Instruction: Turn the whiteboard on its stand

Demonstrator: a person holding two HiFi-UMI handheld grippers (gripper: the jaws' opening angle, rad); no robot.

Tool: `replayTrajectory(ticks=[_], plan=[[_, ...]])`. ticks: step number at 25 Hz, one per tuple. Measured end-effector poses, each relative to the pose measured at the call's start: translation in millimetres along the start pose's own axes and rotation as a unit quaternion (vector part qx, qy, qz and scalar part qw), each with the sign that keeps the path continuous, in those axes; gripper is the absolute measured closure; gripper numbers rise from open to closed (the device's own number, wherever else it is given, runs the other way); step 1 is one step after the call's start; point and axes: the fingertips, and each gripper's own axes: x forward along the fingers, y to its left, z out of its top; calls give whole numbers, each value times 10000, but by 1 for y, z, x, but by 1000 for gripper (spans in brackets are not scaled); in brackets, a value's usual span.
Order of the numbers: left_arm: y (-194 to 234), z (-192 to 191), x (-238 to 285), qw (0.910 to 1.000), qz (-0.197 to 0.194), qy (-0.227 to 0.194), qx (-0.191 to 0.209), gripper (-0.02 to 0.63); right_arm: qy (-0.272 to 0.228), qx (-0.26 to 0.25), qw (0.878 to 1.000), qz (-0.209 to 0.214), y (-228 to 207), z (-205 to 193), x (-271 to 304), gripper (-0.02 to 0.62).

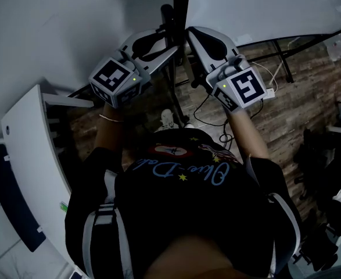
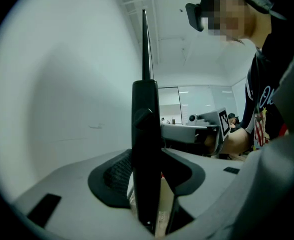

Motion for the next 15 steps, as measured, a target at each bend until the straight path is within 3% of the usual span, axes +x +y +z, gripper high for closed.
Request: replayTrajectory(ticks=[15], plan=[[-3,3,-2,10000,-12,47,52,417,-2,-4,9999,119,2,4,-1,577]])
